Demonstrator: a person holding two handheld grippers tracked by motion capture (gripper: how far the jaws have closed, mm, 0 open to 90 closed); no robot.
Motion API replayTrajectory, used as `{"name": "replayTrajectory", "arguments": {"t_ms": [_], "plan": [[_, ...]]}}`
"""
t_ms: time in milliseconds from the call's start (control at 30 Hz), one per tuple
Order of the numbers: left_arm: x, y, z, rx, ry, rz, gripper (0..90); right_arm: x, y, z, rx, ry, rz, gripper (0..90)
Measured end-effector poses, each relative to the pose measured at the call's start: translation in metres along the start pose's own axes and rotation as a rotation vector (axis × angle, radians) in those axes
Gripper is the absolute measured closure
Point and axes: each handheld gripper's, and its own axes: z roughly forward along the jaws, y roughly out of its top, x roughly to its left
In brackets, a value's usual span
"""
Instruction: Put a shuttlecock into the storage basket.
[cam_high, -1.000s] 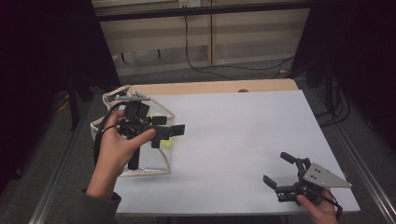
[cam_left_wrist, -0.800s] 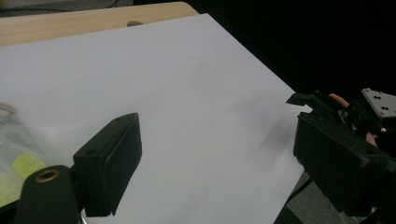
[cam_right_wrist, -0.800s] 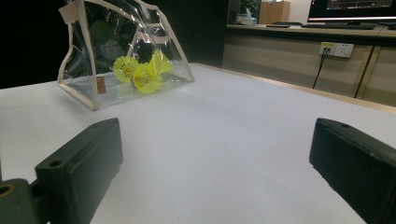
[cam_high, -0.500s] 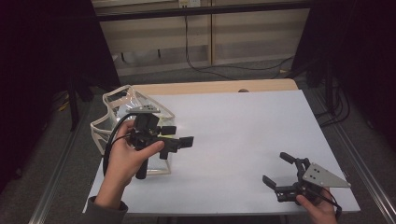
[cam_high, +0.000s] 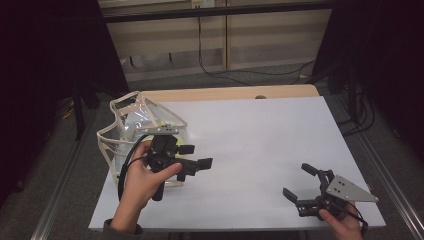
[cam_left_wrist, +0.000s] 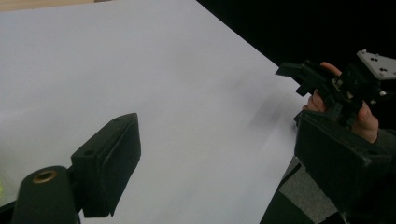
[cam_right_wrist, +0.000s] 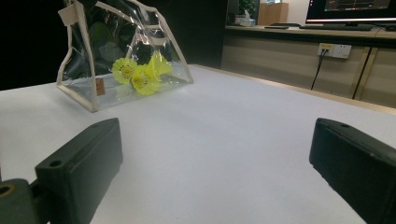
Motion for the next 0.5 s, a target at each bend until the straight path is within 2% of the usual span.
{"name": "replayTrajectory", "arguments": {"t_ms": [167, 267, 500], "plan": [[0.002, -0.011, 0.003, -0.009, -0.016, 0.015, 13.9, 0.001, 0.0, 0.002, 0.004, 0.005, 0.001, 2.8], [0.004, -0.016, 0.003, -0.013, -0.004, 0.029, 13.8, 0.001, -0.001, 0.003, 0.006, 0.011, -0.001, 2.8], [0.007, -0.027, 0.003, -0.025, -0.011, 0.047, 13.2, 0.001, 0.0, 0.003, 0.005, 0.012, -0.002, 2.8]]}}
